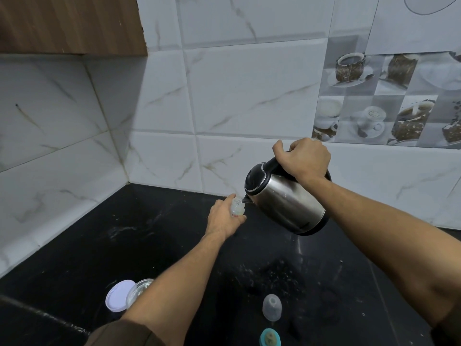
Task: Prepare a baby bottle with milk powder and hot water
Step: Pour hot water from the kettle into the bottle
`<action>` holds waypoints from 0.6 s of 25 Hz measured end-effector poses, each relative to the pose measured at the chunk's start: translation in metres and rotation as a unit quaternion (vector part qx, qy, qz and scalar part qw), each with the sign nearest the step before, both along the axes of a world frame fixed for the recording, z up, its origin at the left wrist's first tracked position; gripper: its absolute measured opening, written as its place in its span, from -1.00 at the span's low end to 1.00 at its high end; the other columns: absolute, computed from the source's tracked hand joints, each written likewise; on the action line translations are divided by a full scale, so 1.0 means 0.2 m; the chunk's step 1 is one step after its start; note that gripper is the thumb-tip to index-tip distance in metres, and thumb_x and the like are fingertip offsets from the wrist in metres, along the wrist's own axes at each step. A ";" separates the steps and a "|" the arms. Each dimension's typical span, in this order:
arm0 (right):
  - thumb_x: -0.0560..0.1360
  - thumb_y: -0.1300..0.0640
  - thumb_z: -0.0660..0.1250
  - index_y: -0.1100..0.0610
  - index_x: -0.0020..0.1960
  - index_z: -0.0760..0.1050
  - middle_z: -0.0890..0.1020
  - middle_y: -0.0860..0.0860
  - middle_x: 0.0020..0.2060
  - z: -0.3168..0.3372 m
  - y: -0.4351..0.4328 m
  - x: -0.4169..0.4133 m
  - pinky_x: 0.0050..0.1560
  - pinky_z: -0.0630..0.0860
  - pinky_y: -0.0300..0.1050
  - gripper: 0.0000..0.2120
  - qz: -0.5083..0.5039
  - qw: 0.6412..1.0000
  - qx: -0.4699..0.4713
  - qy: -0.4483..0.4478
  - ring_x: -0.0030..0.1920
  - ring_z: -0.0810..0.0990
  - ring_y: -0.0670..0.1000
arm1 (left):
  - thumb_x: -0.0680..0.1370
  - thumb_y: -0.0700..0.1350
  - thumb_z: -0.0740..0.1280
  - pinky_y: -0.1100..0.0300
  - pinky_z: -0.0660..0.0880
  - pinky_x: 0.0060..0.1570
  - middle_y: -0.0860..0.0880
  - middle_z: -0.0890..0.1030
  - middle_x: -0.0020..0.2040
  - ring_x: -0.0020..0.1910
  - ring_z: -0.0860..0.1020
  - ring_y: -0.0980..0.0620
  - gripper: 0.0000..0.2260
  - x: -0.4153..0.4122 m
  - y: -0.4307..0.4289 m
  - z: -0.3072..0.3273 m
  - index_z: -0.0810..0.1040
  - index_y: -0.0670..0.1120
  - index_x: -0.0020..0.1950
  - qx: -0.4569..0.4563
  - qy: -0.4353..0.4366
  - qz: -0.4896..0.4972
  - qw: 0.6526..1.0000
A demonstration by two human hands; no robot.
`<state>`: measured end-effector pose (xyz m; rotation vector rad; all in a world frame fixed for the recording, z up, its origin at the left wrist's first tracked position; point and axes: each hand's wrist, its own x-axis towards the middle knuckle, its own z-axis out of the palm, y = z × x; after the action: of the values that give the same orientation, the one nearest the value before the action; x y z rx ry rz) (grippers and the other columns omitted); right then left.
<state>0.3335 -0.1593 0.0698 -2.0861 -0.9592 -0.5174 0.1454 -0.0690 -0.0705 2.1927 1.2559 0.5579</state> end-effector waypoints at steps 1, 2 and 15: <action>0.47 -0.22 0.24 0.13 -0.53 0.34 0.29 -0.01 -0.61 0.00 0.00 0.00 -0.41 0.19 -0.17 -0.46 0.000 1.000 0.001 0.000 -0.53 0.31 0.06 | 0.52 0.04 0.51 -0.01 0.47 0.31 -0.12 0.46 0.34 0.35 0.47 -0.13 -0.27 0.00 0.00 0.00 0.29 0.07 0.64 0.000 -0.001 -0.001 1.000; 0.47 -0.22 0.24 0.13 -0.53 0.35 0.29 -0.01 -0.61 0.00 0.00 0.00 -0.41 0.18 -0.18 -0.46 0.000 1.000 0.001 -0.001 -0.53 0.31 0.05 | 0.52 0.04 0.51 0.01 0.46 0.30 -0.13 0.47 0.33 0.35 0.47 -0.13 -0.27 0.00 0.00 0.00 0.29 0.07 0.64 0.001 -0.001 -0.002 1.000; 0.46 -0.22 0.25 0.12 -0.53 0.32 0.26 -0.02 -0.62 -0.01 0.00 0.00 -0.41 0.19 -0.18 -0.46 -0.001 1.000 -0.001 -0.008 -0.55 0.28 0.04 | 0.53 0.05 0.51 -0.05 0.48 0.33 -0.12 0.46 0.33 0.35 0.47 -0.13 -0.27 0.00 -0.01 -0.01 0.29 0.07 0.64 0.004 0.004 -0.006 1.000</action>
<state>0.3330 -0.1600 0.0685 -2.0872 -0.9679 -0.5350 0.1463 -0.0701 -0.0721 2.2106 1.2455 0.5515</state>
